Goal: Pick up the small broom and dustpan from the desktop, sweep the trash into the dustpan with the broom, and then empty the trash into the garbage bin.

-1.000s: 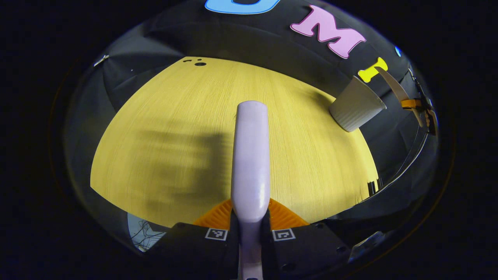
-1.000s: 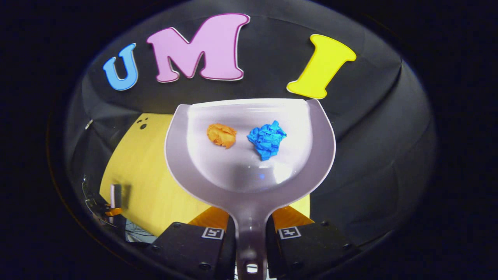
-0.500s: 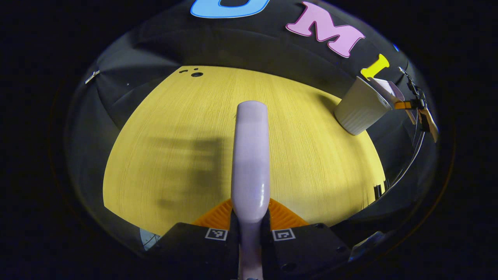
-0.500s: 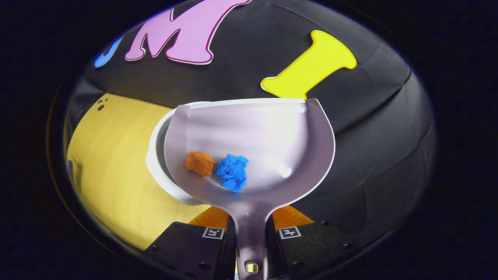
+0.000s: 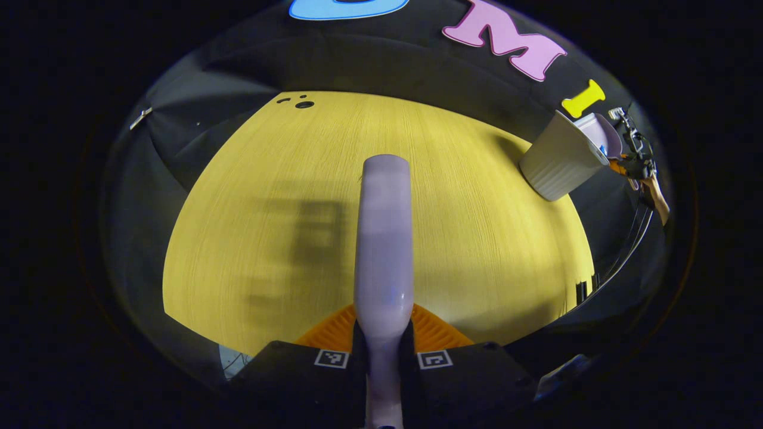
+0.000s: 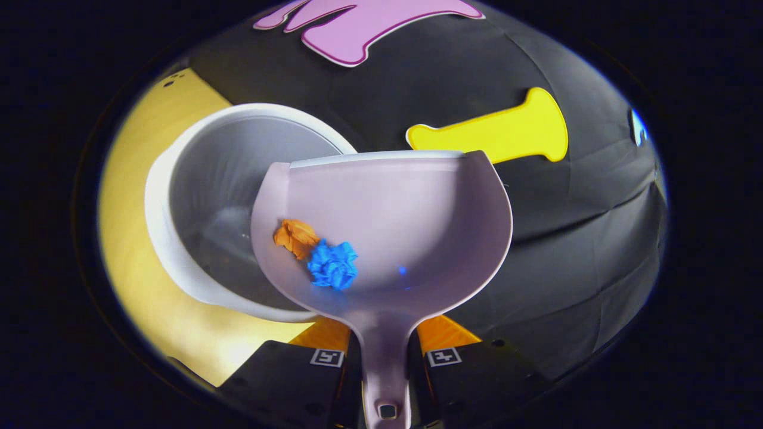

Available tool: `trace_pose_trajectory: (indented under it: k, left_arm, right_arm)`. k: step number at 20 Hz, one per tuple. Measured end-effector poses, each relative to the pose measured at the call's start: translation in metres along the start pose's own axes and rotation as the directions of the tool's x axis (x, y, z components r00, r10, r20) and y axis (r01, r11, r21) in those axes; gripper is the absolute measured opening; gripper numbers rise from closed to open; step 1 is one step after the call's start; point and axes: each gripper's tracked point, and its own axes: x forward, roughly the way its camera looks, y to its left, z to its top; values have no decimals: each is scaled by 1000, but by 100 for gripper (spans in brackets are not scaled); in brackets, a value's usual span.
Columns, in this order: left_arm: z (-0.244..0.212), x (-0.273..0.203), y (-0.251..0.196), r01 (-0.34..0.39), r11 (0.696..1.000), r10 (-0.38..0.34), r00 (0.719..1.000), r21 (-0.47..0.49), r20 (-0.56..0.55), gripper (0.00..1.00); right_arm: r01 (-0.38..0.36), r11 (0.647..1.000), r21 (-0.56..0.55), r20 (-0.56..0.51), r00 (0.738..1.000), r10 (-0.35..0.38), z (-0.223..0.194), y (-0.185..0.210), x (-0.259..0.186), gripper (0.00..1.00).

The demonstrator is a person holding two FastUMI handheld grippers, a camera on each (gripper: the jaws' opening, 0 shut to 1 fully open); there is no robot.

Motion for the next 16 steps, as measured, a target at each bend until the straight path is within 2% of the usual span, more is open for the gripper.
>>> trace_pose_trajectory:
  k: [2,3,7,9,10,13,14,16]
  left_arm:
    - [-3,0,-4,4,1000,-4,1000,3,-8,26]
    - [-4,1,-6,3,1000,-3,1000,12,-15,27]
    - [-5,5,-13,13,1000,-13,999,23,-38,27]
    - [-4,8,-18,18,999,-17,999,33,-42,28]
    - [-3,8,-20,19,999,-18,999,39,-42,28]
    - [0,9,-25,22,998,-20,999,54,-38,28]
    - [0,9,-27,23,998,-21,999,53,-36,28]
    - [-1,9,-30,25,999,-24,999,45,-32,28]
  right_arm:
    - [39,991,-125,28,999,-36,-1,-11,-3,40]
    - [60,980,-189,48,997,-52,3,-16,-8,35]
    - [122,915,-384,123,989,-81,9,-35,-26,35]
    - [129,890,-437,134,988,-78,2,-47,-35,35]
    - [128,880,-458,134,988,-74,-4,-56,-36,31]
    - [131,840,-526,149,987,-61,-8,-65,-35,39]
    - [134,830,-541,155,986,-58,-8,-64,-38,35]
    - [128,832,-540,157,986,-50,-10,-64,-38,35]
